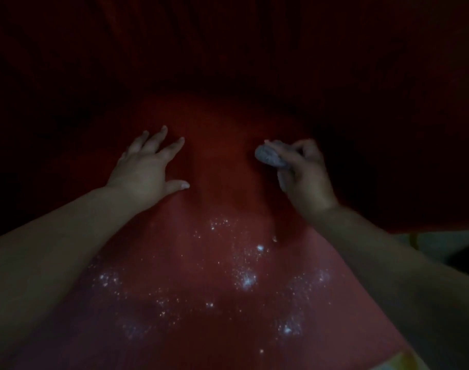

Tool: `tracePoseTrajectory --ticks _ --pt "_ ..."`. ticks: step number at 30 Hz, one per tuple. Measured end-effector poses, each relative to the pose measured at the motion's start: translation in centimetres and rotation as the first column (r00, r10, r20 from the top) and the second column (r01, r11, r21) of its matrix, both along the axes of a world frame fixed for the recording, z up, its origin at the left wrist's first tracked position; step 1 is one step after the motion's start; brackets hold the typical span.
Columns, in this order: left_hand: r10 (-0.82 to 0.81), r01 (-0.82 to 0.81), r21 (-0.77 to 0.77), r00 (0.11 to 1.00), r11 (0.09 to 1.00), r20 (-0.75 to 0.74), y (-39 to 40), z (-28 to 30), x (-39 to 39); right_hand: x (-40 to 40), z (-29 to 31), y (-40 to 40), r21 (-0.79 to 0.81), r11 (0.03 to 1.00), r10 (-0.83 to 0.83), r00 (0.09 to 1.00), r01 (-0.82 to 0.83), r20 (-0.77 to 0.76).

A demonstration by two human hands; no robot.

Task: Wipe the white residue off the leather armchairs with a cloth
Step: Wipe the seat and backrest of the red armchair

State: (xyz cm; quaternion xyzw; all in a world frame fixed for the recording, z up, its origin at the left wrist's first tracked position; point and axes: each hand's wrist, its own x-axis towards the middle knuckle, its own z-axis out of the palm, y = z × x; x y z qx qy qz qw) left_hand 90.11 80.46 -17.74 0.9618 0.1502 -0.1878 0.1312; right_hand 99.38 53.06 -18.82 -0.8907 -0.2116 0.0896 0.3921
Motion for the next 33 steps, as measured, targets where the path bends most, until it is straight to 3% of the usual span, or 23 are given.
tracePoseTrajectory --ticks 5,9,15,18,22,26,28,30,33 --pt "0.005 -0.005 0.007 1.000 1.000 0.029 -0.2 -0.4 -0.4 -5.6 -0.6 -1.8 -0.222 0.971 0.116 0.989 -0.093 0.093" --pt "0.001 -0.001 0.005 1.000 1.000 0.027 -0.4 -0.1 -0.5 -9.7 0.9 -3.3 -0.148 0.969 0.196 0.980 -0.199 -0.038" --pt "-0.036 0.036 -0.013 0.999 0.999 0.005 -0.5 0.4 -0.7 -3.1 1.0 -1.1 -0.149 0.989 -0.008 0.998 0.017 0.063" --pt "-0.059 0.059 -0.014 0.998 0.998 0.018 -0.6 0.2 -1.1 -6.2 -0.2 -1.3 -0.193 0.977 0.103 0.994 -0.094 0.037" --pt "-0.065 0.066 -0.039 0.998 0.997 0.024 -0.6 0.8 -1.8 -10.8 0.6 -3.2 -0.217 0.937 0.306 0.942 -0.272 0.137" --pt "-0.063 0.064 -0.021 0.997 0.998 0.046 0.5 1.8 -2.4 -6.5 1.4 0.2 -0.064 0.977 0.208 0.974 -0.202 0.090" --pt "-0.011 0.012 -0.002 0.996 1.000 0.084 1.5 2.0 -3.1 -4.1 0.9 3.6 -0.074 0.988 0.144 0.981 -0.136 0.129" --pt "0.054 -0.056 0.020 0.994 0.998 0.098 2.6 1.8 -4.2 -4.0 0.4 6.6 -0.009 0.991 0.136 0.989 -0.135 0.058" --pt "0.108 -0.110 0.031 0.992 0.993 0.070 3.8 1.6 -6.3 -7.8 -0.5 6.4 -0.136 0.968 0.218 0.974 -0.209 0.053"
